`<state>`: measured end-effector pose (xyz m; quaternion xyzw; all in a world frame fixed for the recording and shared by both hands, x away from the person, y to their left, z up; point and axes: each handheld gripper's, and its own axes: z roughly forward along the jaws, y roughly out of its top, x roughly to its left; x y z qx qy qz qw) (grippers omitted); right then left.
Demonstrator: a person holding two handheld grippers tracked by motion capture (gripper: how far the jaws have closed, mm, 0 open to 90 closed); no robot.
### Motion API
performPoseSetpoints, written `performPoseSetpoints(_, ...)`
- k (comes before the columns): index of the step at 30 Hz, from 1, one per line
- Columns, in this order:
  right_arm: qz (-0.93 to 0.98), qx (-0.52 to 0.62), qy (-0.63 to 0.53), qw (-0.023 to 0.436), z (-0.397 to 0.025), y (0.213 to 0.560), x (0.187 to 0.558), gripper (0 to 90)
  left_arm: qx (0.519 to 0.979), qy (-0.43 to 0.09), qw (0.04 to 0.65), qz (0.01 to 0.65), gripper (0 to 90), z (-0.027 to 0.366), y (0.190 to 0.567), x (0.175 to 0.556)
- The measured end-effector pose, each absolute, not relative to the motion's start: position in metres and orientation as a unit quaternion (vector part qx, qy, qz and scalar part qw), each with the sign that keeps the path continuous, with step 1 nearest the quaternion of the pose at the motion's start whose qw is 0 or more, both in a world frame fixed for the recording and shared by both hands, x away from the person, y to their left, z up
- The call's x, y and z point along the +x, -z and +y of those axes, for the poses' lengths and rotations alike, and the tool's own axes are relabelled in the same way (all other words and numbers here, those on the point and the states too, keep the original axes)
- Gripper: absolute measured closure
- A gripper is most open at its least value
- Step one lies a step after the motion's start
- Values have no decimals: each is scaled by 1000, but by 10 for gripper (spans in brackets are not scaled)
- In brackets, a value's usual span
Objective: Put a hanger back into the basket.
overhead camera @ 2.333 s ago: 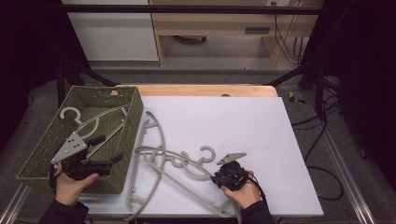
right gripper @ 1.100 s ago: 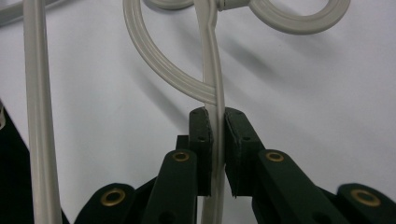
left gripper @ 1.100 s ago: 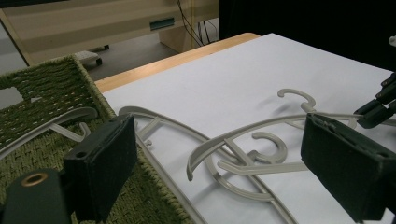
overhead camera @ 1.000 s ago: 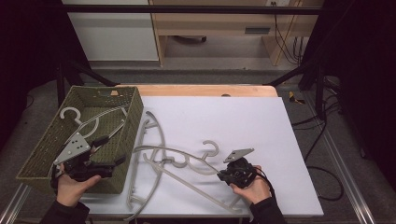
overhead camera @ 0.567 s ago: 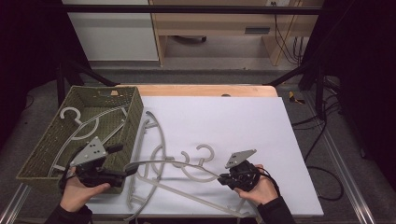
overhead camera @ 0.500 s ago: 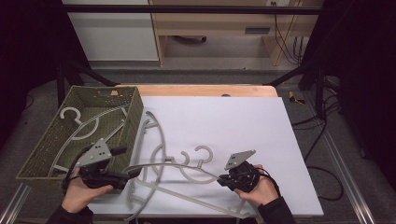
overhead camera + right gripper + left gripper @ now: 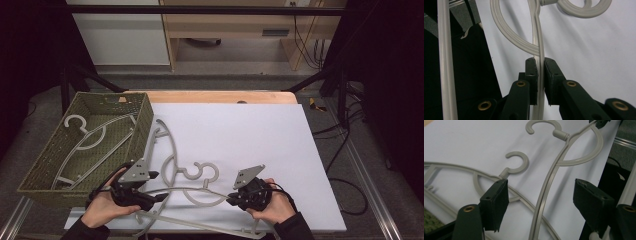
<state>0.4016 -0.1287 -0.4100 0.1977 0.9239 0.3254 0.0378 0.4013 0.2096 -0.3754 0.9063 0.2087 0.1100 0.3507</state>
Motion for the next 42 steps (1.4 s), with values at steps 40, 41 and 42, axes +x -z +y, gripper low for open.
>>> performPoseSetpoints(40, 923, 186, -329, 70, -131, 409, 401, 772, 955, -97, 255, 114, 814, 164, 395, 398)
performPoseSetpoints(41, 921, 190, -334, 70, -133, 409, 402, 764, 954, -100, 259, 116, 815, 164, 395, 398)
performPoseSetpoints(42, 918, 194, -338, 72, -133, 409, 402, 758, 952, -101, 263, 120, 815, 164, 394, 398)
